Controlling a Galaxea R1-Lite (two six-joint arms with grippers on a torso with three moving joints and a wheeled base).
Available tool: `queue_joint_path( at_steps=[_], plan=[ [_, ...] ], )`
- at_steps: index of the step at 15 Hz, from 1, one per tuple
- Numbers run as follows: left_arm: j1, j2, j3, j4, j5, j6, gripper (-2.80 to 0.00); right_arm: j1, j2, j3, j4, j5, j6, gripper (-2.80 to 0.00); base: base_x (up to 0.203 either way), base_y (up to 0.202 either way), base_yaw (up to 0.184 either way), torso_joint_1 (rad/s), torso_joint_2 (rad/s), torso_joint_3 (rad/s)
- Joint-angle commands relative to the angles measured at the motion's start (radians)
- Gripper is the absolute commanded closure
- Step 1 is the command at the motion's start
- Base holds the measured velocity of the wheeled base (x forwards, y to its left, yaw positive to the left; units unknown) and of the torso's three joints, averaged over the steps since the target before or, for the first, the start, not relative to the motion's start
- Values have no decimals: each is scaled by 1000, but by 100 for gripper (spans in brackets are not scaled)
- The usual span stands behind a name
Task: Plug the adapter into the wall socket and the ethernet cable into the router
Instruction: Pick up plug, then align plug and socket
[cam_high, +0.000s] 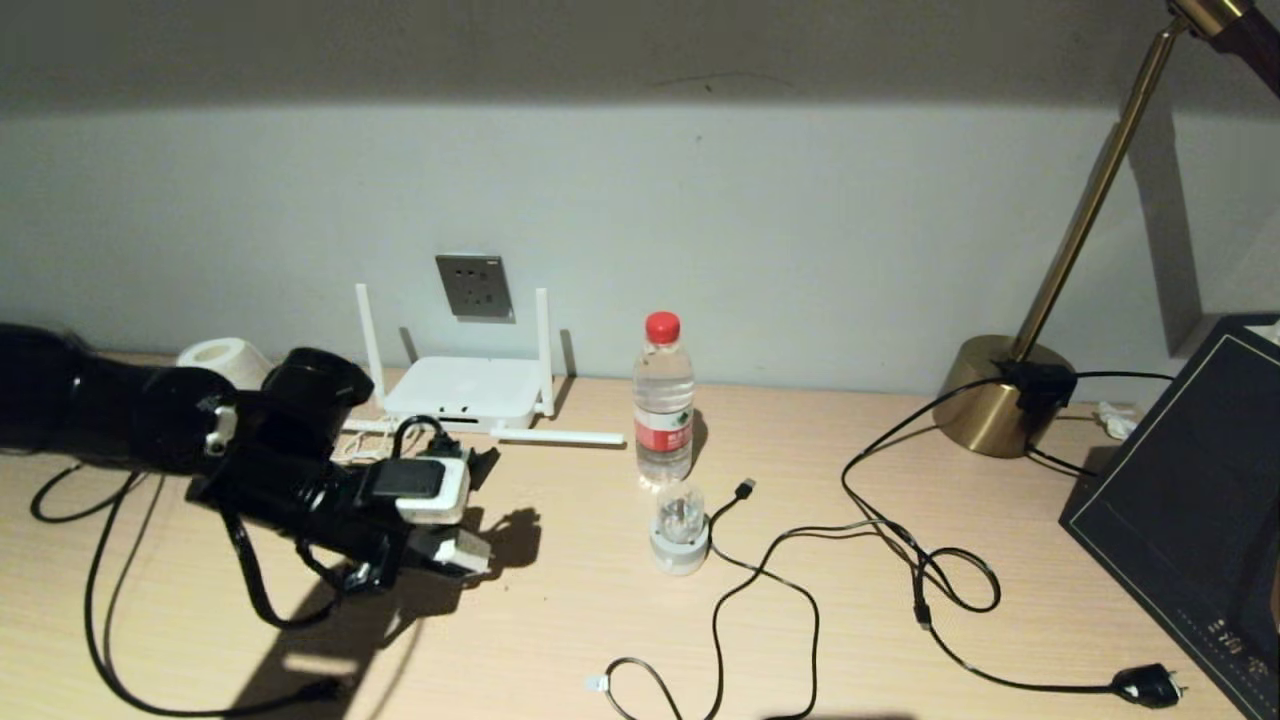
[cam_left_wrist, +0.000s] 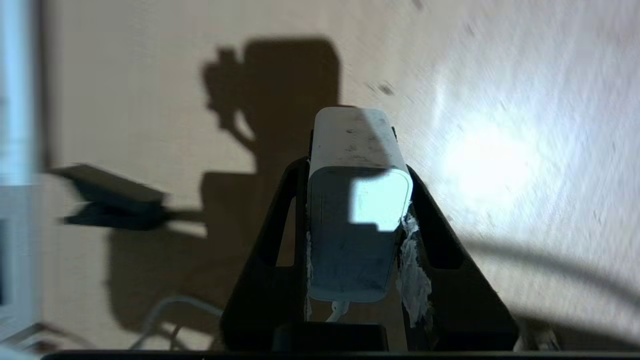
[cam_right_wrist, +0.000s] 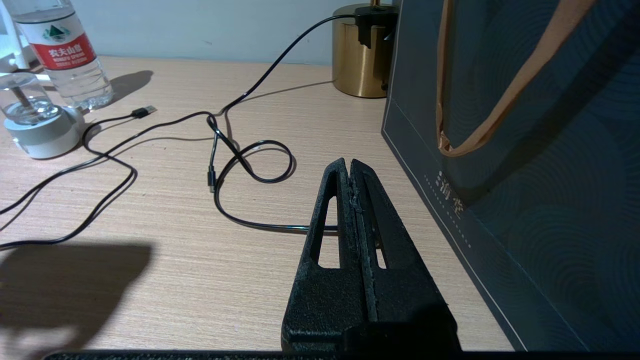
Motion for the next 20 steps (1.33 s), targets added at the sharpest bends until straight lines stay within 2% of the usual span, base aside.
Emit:
queue_joint_path(
  at_steps=[1,3,5,8,9,10,11,13,15,17,18,20],
  plan=[
    [-1,-67,-19,-42,-43,-92,0,0,1,32,-1,0,0,0,0,0,0,0,0,0],
    [6,-150,-39,-161,-67,-307,0,0,1,32,-1,0,0,0,0,0,0,0,0,0],
    [20,-222,-40,-248,-57,-553,0,0,1,32,-1,0,0,0,0,0,0,0,0,0],
    [23,-304,-60,-282,35,-942,0,0,1,32,-1,0,0,0,0,0,0,0,0,0],
    [23,-317,-52,-295,82,-1025,0,0,1,32,-1,0,0,0,0,0,0,0,0,0],
    [23,-322,-23,-326,119,-1054,0,0,1,32,-1,0,0,0,0,0,0,0,0,0],
    [22,-319,39,-404,150,-1065,0,0,1,32,-1,0,0,0,0,0,0,0,0,0],
    [15,-291,198,-730,219,-1078,0,0,1,32,-1,0,0,0,0,0,0,0,0,0],
    [-14,-220,340,-1129,308,-1125,0,0,1,32,-1,0,0,0,0,0,0,0,0,0],
    [-48,-114,396,-1407,417,-1175,0,0,1,32,-1,0,0,0,0,0,0,0,0,0],
    [-56,-56,401,-1506,461,-1193,0,0,1,32,-1,0,0,0,0,0,0,0,0,0],
    [-60,40,394,-1635,509,-1219,0,0,1,32,-1,0,0,0,0,0,0,0,0,0]
  ],
)
